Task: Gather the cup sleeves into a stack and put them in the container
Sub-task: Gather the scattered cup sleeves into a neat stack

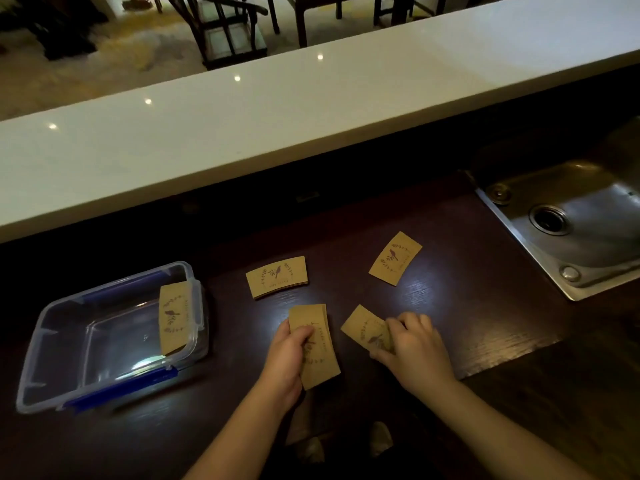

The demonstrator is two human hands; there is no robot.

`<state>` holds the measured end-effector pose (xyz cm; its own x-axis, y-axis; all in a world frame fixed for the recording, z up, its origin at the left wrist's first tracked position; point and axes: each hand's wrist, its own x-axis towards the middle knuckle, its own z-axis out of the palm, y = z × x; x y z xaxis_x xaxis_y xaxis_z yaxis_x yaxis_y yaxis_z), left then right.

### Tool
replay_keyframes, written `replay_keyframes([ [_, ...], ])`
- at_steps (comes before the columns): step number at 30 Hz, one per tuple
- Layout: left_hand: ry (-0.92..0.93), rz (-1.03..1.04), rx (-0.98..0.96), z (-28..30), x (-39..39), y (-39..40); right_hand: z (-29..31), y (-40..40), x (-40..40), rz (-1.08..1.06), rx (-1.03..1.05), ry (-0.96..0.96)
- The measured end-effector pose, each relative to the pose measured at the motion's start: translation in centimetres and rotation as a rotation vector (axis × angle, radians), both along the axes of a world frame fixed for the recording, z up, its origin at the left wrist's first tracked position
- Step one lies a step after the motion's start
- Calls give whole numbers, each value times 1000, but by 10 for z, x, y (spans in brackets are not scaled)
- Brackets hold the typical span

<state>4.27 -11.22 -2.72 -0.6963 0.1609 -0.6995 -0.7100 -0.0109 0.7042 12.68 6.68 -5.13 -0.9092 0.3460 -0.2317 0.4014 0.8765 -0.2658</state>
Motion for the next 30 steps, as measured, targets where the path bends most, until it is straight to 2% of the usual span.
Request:
replay_keyframes([
  [4,-20,67,9,2,1,-4,8,10,-10,-170,-193,-44],
  [5,-23,77,14,2,1,-5,13,13,-12,-234,-329,-31],
  [9,-37,106,20,2,0,0,40,14,-18,-487,-1160,109],
  [11,-60,117,40,4,-1,5,48,7,-21,-490,-1320,96],
  [15,-94,64,121,12,1,18,40,-21,-31,-412,-1150,72],
  [18,-9,-1,44,13,3,23,27,-36,-35,-332,-930,47],
  [20,30,-26,11,11,3,22,22,-35,-41,-322,-881,30],
  [22,28,-15,9,11,1,17,19,-19,-53,-445,-870,100],
  [25,12,13,16,11,1,10,9,23,-83,-704,-597,237],
  [28,20,34,20,11,1,4,1,47,-109,-871,-431,156],
  [30,23,50,23,12,2,-1,0,49,-121,-894,-364,89],
])
